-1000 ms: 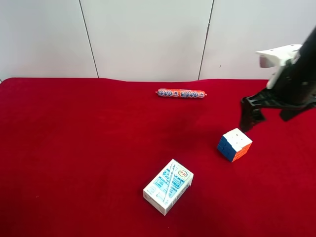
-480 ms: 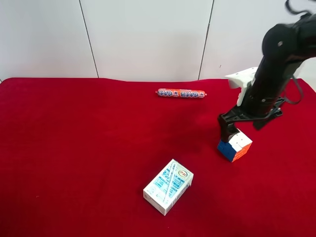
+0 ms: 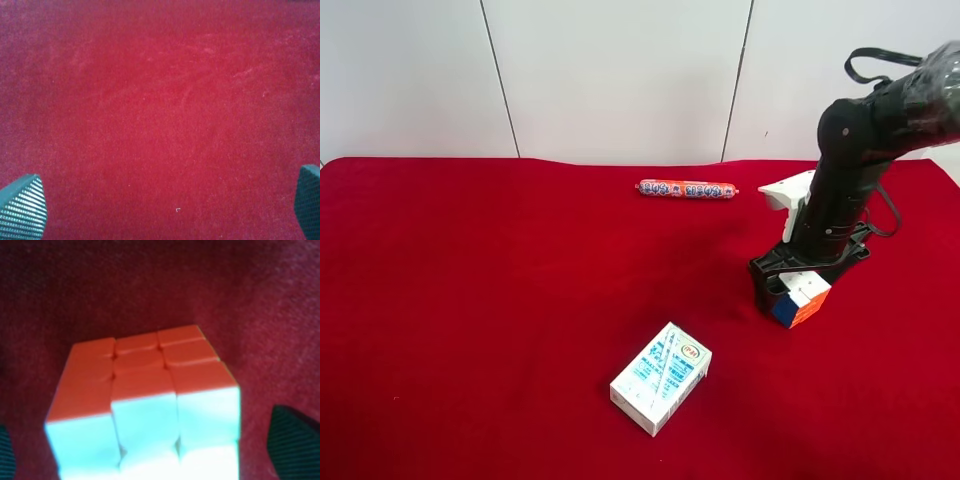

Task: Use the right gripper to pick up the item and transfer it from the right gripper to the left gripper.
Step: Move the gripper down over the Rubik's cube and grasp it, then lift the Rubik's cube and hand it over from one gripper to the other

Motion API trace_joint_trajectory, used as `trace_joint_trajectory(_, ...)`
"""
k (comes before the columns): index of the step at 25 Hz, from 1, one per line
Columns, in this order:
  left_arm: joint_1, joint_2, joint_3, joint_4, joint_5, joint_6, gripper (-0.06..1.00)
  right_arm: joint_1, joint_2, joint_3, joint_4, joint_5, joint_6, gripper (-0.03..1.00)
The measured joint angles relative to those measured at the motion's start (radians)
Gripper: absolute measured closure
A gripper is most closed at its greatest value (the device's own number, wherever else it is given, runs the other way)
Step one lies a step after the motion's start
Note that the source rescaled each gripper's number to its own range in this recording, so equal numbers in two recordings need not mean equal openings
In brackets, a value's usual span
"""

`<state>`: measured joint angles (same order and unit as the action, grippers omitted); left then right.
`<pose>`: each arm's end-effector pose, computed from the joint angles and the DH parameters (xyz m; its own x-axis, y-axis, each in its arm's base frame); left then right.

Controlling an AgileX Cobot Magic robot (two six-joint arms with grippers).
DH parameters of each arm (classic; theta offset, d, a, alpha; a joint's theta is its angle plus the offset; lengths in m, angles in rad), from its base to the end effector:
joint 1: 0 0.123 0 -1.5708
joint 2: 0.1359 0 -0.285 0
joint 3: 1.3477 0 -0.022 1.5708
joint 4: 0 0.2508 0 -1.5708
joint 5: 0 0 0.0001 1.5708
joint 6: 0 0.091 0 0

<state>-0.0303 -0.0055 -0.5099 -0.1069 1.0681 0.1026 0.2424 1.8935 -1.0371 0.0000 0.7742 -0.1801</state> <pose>-0.0077 -0.0083 0.2798 -0.4401 0.0641 -0.8956 0.1364 0.9907 0.0038 0.3146 0.0778 0.1289 -0.9117 -0.4100 -0.0269 -0.4100 0.9121 -0.0049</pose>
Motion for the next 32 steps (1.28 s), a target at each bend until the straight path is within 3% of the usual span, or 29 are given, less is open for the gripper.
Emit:
trace_joint_trajectory(3, 0.0, 0.0, 0.0, 0.0, 0.0, 0.0, -0.05, 0.0, 0.018, 0.0, 0.0, -0.005, 0.0, -0.02)
trace_joint_trajectory(5, 0.0, 0.0, 0.0, 0.0, 0.0, 0.0, -0.05, 0.0, 0.021, 0.0, 0.0, -0.007, 0.0, 0.1)
trace_joint_trajectory(7, 0.0, 0.0, 0.0, 0.0, 0.0, 0.0, -0.05, 0.0, 0.021, 0.0, 0.0, -0.007, 0.0, 0.31)
trace_joint_trajectory(11, 0.0, 0.0, 0.0, 0.0, 0.0, 0.0, -0.05, 0.0, 0.021, 0.0, 0.0, -0.007, 0.0, 0.91)
trace_joint_trajectory(12, 0.0, 0.0, 0.0, 0.0, 0.0, 0.0, -0.05, 0.0, 0.021, 0.0, 0.0, -0.007, 0.0, 0.97)
trace_joint_trajectory(25, 0.0, 0.0, 0.0, 0.0, 0.0, 0.0, -0.05, 0.0, -0.1, 0.0, 0.0, 0.045, 0.0, 0.97)
trace_joint_trajectory(32, 0.0, 0.0, 0.0, 0.0, 0.0, 0.0, -0.05, 0.028, -0.241, 0.0, 0.077, 0.061, -0.047, 0.97)
